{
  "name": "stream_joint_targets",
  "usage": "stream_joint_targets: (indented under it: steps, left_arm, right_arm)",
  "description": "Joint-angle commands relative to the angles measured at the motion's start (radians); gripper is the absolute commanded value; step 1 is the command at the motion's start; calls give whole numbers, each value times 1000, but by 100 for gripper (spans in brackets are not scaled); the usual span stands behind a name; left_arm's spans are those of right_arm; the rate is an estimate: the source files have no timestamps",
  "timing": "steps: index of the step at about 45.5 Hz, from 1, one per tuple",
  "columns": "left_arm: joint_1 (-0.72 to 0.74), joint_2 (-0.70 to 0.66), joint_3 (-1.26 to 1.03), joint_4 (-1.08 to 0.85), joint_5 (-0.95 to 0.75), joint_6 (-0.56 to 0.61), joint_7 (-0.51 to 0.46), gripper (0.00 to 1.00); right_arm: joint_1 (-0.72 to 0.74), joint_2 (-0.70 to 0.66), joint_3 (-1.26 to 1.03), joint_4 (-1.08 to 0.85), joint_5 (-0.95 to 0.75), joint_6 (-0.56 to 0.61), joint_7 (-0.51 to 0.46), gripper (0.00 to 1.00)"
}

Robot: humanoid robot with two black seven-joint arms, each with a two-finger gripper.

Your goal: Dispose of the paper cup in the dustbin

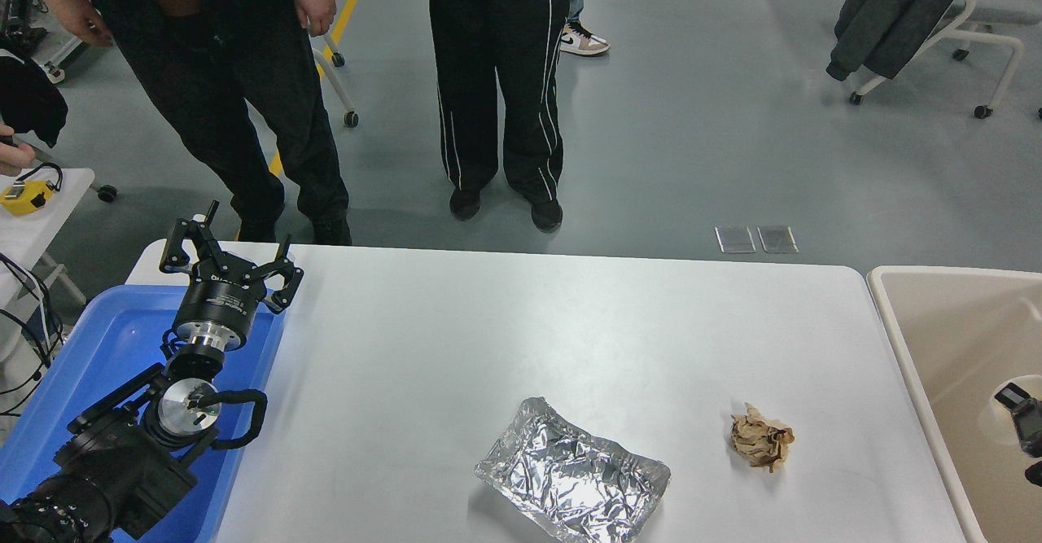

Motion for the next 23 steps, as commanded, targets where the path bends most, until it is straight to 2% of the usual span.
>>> stream_joint_targets:
  steps: [1,6,11,23]
  left_arm:
    - [0,0,0,0,0,0,0,100]
    - [0,0,0,0,0,0,0,100]
    - [0,0,0,0,0,0,0,100]
    - [0,0,0,0,0,0,0,100]
  right_arm:
    - [0,-1,-2,1,0,-84,1,68]
    - [6,-4,0,1,0,-89,1,86]
    - [36,-7,3,3,0,-87,1,97]
    - [151,-60,47,6,2,-64,0,99]
